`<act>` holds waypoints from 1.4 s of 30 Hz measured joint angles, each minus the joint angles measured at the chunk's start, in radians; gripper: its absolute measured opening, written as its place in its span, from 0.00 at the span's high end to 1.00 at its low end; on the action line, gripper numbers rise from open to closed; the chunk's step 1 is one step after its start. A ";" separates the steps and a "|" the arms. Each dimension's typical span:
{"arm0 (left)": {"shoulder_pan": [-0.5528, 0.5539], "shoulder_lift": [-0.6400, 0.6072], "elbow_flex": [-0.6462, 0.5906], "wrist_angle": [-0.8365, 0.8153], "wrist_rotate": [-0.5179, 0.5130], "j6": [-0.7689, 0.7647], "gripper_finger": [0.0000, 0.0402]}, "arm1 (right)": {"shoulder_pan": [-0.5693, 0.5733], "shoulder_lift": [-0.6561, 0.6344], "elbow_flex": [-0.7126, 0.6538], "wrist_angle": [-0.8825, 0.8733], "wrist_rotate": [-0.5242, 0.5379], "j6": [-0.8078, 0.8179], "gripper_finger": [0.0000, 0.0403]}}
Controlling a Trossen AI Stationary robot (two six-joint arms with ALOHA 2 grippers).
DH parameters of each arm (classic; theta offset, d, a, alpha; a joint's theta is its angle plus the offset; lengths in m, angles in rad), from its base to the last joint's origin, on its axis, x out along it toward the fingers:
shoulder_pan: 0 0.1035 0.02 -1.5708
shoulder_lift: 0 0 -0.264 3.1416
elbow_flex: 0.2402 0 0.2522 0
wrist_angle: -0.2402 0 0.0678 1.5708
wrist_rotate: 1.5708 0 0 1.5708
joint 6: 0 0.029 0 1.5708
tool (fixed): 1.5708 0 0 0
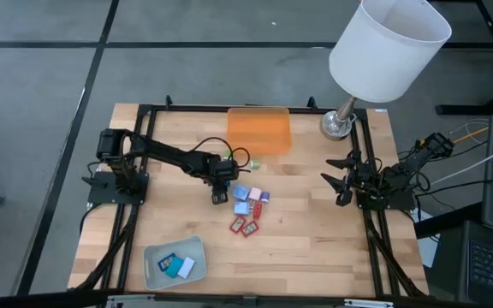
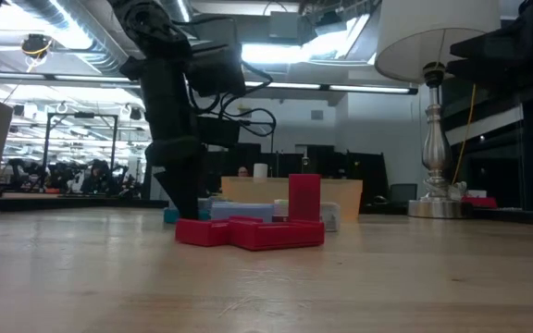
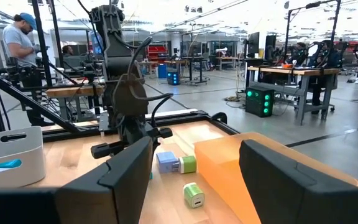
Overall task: Pick & Place Office items
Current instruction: Put the blue digital timer into the gray bin
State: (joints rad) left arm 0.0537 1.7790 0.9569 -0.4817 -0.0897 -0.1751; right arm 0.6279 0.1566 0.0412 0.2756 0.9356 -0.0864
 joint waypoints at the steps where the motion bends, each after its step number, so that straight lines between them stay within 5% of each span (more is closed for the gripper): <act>1: -0.004 0.000 0.000 -0.004 -0.002 -0.007 0.61 | 0.000 0.000 0.000 0.000 0.000 0.000 0.40; 12: -0.091 -0.060 -0.010 -0.054 0.070 -0.147 0.64 | 0.000 0.000 0.000 0.000 0.000 -0.003 0.40; 25: -0.254 -0.424 -0.006 -0.108 -0.030 -0.324 0.64 | 0.000 0.000 0.000 0.000 -0.001 -0.002 0.40; 34: -0.502 -0.482 -0.004 -0.270 0.097 -0.671 0.64 | 0.000 0.000 0.000 0.000 -0.001 -0.002 0.40; 42: -0.712 -0.478 -0.004 -0.177 -0.020 -0.968 0.64 | 0.000 0.000 0.000 -0.002 -0.001 -0.003 0.40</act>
State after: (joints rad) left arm -0.6585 1.3012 0.9531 -0.6584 -0.1095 -1.1433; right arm 0.6279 0.1566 0.0412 0.2737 0.9348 -0.0895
